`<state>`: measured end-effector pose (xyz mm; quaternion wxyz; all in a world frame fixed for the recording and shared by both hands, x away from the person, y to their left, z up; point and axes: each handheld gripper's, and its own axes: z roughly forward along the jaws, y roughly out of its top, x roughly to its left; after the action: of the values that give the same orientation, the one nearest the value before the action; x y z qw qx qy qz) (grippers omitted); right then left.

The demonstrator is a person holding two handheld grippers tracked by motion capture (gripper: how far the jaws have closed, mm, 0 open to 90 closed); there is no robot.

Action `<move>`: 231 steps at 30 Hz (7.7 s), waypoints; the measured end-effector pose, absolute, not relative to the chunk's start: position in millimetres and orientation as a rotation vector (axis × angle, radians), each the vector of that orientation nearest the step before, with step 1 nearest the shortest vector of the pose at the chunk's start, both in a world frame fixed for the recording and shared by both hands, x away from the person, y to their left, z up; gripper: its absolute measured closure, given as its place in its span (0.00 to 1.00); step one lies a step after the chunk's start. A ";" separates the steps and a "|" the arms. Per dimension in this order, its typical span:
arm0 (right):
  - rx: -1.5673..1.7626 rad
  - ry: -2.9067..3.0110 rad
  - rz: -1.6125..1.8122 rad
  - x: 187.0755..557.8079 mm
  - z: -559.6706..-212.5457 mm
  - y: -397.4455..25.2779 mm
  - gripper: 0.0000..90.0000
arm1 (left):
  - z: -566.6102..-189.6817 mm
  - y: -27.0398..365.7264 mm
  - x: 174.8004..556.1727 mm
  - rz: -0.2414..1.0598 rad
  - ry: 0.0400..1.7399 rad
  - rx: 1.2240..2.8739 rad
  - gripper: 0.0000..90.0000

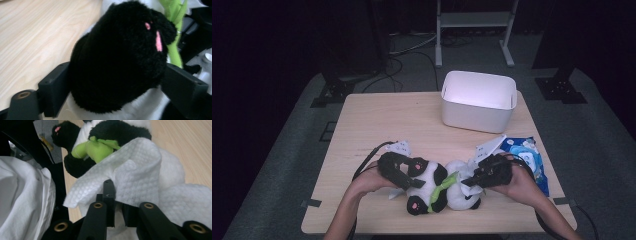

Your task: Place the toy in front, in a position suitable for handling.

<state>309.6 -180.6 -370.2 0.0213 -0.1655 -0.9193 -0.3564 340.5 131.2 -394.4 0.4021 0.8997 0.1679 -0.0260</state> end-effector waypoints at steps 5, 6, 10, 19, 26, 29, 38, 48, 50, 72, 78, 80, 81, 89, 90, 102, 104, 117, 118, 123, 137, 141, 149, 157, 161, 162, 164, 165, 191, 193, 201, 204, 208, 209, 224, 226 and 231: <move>-0.527 -2.845 -1.124 313.2 -365.6 -182.7 0.94 | -394.9 132.3 337.5 -0.041 0.406 2.276 0.26; -0.522 -2.851 -1.127 314.6 -364.0 -182.1 0.94 | -395.1 132.8 337.1 -0.040 0.404 2.274 0.27; -0.533 -2.864 -1.156 320.9 -355.5 -179.7 0.94 | -394.3 133.3 335.0 -0.028 0.375 2.274 0.27; -0.499 -2.866 -1.125 339.6 -350.0 -148.9 0.94 | -392.7 132.5 332.4 -0.006 0.351 2.273 0.28; -0.417 -2.894 -1.048 345.7 -351.7 -111.5 0.94 | -389.5 130.6 329.2 0.024 0.329 2.287 0.29; -0.407 -2.883 -1.052 347.7 -350.6 -107.1 0.94 | -389.2 132.0 328.2 0.019 0.329 2.283 0.30; -0.508 -2.855 -1.090 346.6 -352.0 -139.9 0.94 | -389.0 132.0 327.5 0.015 0.314 2.283 0.30; -0.614 -2.829 -1.160 340.7 -352.7 -179.9 0.93 | -389.9 133.2 327.2 0.006 0.322 2.281 0.30; -0.642 -2.826 -1.152 339.6 -354.8 -187.3 0.93 | -390.0 133.3 327.5 0.007 0.319 2.282 0.30; -0.709 -2.825 -1.115 338.8 -368.4 -207.2 0.93 | -390.1 133.6 328.0 0.005 0.319 2.282 0.30; -0.596 -2.844 -1.135 342.1 -350.5 -176.1 0.93 | -390.0 133.7 328.1 0.003 0.321 2.280 0.30; -0.550 -2.857 -1.126 343.4 -347.3 -163.9 0.93 | -389.8 133.6 328.0 0.004 0.321 2.280 0.30; -0.537 -2.858 -1.115 343.5 -346.5 -157.6 0.93 | -389.8 133.7 328.0 0.005 0.320 2.280 0.30; -0.420 -2.864 -1.047 347.7 -350.7 -115.3 0.93 | -389.7 133.3 327.4 0.008 0.320 2.281 0.30; -0.411 -2.865 -1.038 347.8 -351.5 -110.3 0.93 | -389.7 133.5 327.5 0.007 0.319 2.283 0.30; -0.307 -2.865 -1.050 345.9 -344.3 -74.5 0.93 | -389.7 134.0 327.6 0.008 0.314 2.288 0.29; -0.302 -2.867 -1.054 346.1 -343.3 -72.3 0.93 | -390.0 134.8 327.5 0.008 0.311 2.286 0.29; -0.404 -2.883 -1.031 347.0 -345.2 -107.3 0.93 | -390.9 135.0 327.3 0.008 0.312 2.279 0.29; -0.422 -2.884 -1.029 346.7 -346.0 -113.4 0.93 | -391.0 135.0 327.3 0.006 0.313 2.278 0.29; -0.496 -2.860 -1.067 344.4 -349.2 -138.8 0.93 | -391.5 134.9 327.8 0.006 0.312 2.276 0.29; -0.665 -2.815 -1.168 326.7 -364.0 -204.1 0.93 | -393.2 136.4 330.5 0.000 0.332 2.275 0.29; -0.710 -2.791 -1.181 324.1 -375.8 -218.8 0.93 | -393.8 136.7 331.0 -0.001 0.337 2.271 0.29; -0.751 -2.761 -1.187 320.9 -387.0 -230.0 0.93 | -394.0 136.5 331.2 -0.001 0.335 2.270 0.29; -0.653 -2.812 -1.173 328.2 -366.2 -199.5 0.93 | -393.3 136.1 330.6 -0.001 0.327 2.272 0.29; -0.598 -2.828 -1.153 337.3 -358.4 -178.0 0.93 | -393.4 136.7 330.7 -0.004 0.333 2.272 0.28; -0.584 -2.831 -1.150 339.6 -357.4 -173.9 0.93 | -393.4 136.7 330.7 -0.005 0.334 2.271 0.28; -0.570 -2.827 -1.141 343.7 -356.2 -167.3 0.93 | -393.5 136.6 330.8 -0.009 0.338 2.270 0.28; -0.566 -2.832 -1.132 345.5 -355.8 -164.5 0.93 | -393.5 136.5 331.1 -0.009 0.338 2.271 0.28; -0.475 -2.830 -1.090 332.8 -362.5 -147.0 0.93 | -392.1 115.0 342.6 -0.194 0.348 2.370 0.18; -0.487 -2.827 -1.098 334.8 -361.7 -147.5 0.93 | -390.2 115.3 345.5 -0.190 0.333 2.374 0.27; -0.511 -2.848 -1.129 348.3 -352.9 -149.0 0.93 | -376.2 116.1 359.7 -0.040 0.245 2.364 0.35; -0.530 -2.846 -1.142 355.1 -347.9 -147.4 0.93 | -366.5 116.7 366.4 0.032 0.201 2.389 0.35; -0.531 -2.854 -1.162 367.9 -338.8 -142.2 0.93 | -358.7 118.2 375.7 0.101 0.159 2.395 0.35; -0.542 -2.854 -1.167 371.4 -335.9 -140.9 0.93 | -359.3 119.0 378.6 0.108 0.150 2.398 0.35; -0.526 -2.833 -1.047 377.5 -357.1 -113.6 0.93 | -384.4 139.7 359.3 0.069 0.269 2.329 0.20; -0.515 -2.847 -1.033 374.5 -356.5 -111.3 0.93 | -383.0 139.9 354.8 0.080 0.267 2.342 0.18; -0.497 -2.875 -1.024 367.1 -356.1 -108.9 0.93 | -379.5 139.2 346.7 0.101 0.258 2.363 0.17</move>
<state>367.1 -108.9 -356.1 0.0249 -0.1607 -0.9294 -0.3313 346.7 139.2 -379.5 0.3719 0.9220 0.1006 0.0395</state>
